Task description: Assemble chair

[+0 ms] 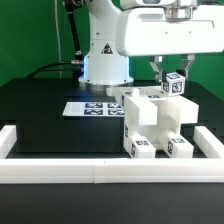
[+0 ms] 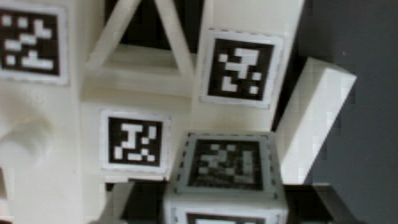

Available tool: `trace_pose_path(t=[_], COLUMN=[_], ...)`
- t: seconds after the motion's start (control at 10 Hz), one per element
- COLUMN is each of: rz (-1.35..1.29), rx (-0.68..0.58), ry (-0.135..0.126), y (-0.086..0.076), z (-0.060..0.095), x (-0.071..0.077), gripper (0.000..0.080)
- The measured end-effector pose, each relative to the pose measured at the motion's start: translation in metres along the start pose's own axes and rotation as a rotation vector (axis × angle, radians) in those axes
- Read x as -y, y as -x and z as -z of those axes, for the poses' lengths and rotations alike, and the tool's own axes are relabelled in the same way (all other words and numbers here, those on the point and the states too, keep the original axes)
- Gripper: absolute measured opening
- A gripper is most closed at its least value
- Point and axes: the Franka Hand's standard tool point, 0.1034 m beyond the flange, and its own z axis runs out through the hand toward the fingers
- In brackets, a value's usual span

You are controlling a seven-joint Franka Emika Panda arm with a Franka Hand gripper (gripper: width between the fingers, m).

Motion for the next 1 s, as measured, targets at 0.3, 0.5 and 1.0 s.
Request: trace_pose_path(t=[0.3,0.5,1.0], rz=[-0.245,-0.377,-0.709], rx=[0.000,0.000,0.000], ry=[0.000,-0.002,-0.003], y=[0.0000,-0.0001,-0.0002], z=[0.0000,0.0000,0.0001], x=[0.0002,0.0005,0.0013], gripper=[0.0287,0.0287,0.0287])
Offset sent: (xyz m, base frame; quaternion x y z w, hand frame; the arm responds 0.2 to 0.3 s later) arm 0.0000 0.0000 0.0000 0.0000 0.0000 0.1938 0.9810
